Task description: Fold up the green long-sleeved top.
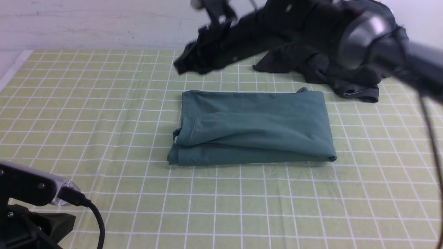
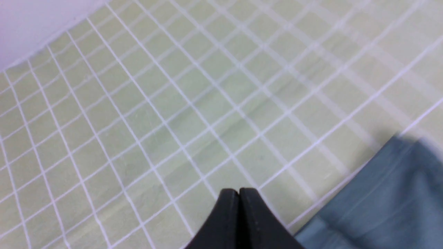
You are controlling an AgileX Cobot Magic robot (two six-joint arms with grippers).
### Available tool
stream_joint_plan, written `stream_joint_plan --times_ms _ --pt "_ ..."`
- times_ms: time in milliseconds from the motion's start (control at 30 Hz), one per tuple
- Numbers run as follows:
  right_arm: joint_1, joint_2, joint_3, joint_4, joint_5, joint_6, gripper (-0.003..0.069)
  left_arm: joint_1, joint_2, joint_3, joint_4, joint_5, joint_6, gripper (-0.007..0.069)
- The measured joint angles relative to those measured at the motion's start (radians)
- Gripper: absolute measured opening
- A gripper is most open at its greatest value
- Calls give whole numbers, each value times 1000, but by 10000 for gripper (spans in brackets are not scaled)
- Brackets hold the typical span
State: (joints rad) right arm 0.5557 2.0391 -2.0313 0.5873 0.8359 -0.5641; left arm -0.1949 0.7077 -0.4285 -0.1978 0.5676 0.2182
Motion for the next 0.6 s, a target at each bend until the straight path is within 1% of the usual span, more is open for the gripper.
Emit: stream_joint_plan --times_ms 33,67,100,133,167,200,267,333,433,467,500,600 --pt "0 -50 -2 -59 15 3 -11 0 0 0 0 -3 0 -3" --pt "0 -162 -8 -170 66 31 -11 0 0 0 0 -5 0 -3" --pt "0 -209 -9 -208 82 50 -11 0 0 0 0 -7 0 -3" --pt "0 -264 -10 -275 112 78 -11 0 0 0 0 -11 0 -3" --pt "0 -264 -10 -289 118 83 -11 0 0 0 0 -11 0 -3" --pt "0 -363 -10 -416 181 142 -11 0 0 0 0 -20 0 -3" --pt "0 -433 7 -535 232 208 -11 0 0 0 0 -23 0 -3" --pt "-10 -533 81 -654 235 304 -11 0 0 0 -1 -28 0 -3" --pt "-25 -666 244 -765 168 436 -11 0 0 0 -1 -36 0 -3" --pt "-27 -676 276 -781 149 445 -11 0 0 0 -1 -37 0 -3" --pt "-30 -759 421 -840 55 510 -11 0 0 0 -1 -42 0 -3" --pt "-31 -909 695 -931 -148 644 -11 0 0 0 -1 -42 0 -3"
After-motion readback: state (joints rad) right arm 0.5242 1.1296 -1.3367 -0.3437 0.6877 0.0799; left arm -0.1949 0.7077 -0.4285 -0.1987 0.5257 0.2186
